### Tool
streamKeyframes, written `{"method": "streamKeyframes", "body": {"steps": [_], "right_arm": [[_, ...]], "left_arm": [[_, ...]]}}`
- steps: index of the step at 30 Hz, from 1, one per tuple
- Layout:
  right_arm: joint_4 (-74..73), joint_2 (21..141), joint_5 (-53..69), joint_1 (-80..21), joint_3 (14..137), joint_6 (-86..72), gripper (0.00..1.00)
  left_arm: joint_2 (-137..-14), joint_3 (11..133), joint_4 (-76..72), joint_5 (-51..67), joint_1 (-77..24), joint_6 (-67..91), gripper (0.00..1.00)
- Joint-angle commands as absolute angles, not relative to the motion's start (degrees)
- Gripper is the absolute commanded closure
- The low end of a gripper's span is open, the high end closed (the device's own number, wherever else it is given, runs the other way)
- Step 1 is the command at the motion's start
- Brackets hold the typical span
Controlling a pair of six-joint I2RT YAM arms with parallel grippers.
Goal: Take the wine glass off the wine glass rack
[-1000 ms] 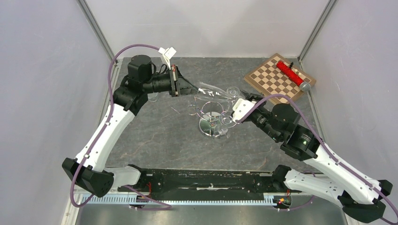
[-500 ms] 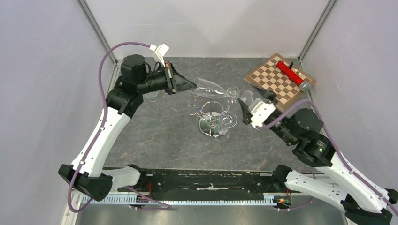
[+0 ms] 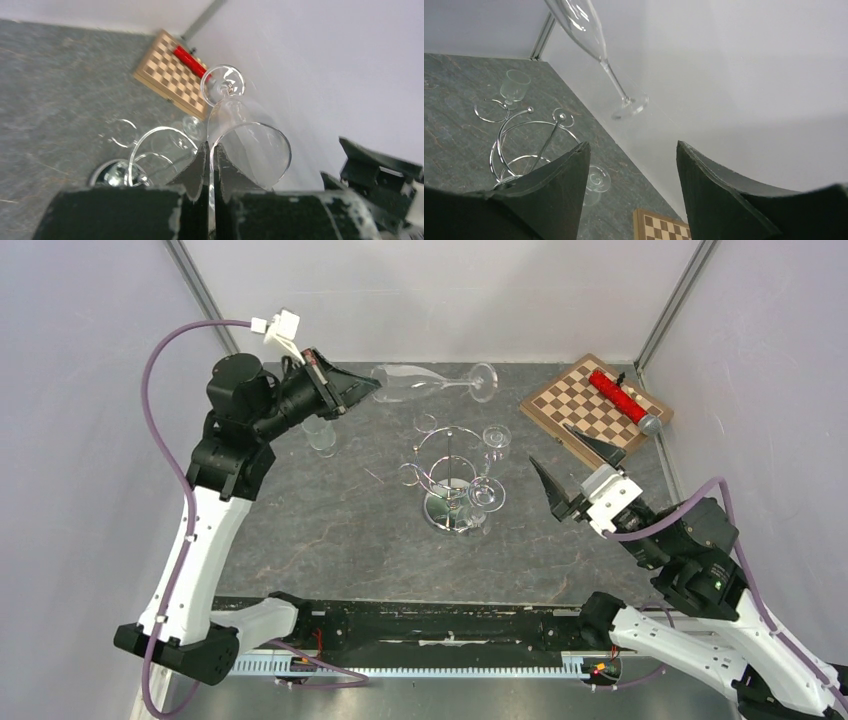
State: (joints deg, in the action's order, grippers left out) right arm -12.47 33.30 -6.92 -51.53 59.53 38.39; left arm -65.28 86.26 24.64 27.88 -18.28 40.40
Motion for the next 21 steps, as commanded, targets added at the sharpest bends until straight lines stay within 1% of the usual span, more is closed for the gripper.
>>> {"method": "streamKeyframes", "body": {"steps": [1, 6, 9, 17, 21], "right_arm": [[-10.80, 31.36, -6.74, -51.59, 57.69, 36.03, 0.33], [-11.16, 30.81, -8.24, -51.59, 57.64, 34.18, 0.32], [-11.56, 31.02, -9.21, -51.59, 57.85, 33.19, 0.32], [-15.24, 34.37, -10.14, -51.60, 59.26, 28.59, 0.30], [-17.57, 37.23, -10.69, -51.59, 62.06, 25.58, 0.30]], "left_arm": [[-62.20, 91.43, 28.41, 14.82, -17.75, 35.85, 0.98], [-60.63, 95.23, 37.74, 2.00, -17.75, 29.64, 0.98], [-60.05, 96.68, 42.11, -3.42, -17.74, 26.99, 0.98], [-58.02, 98.18, 55.65, -10.64, -17.75, 23.17, 0.98], [-57.83, 98.35, 62.73, -11.90, -17.75, 22.33, 0.98]]}}
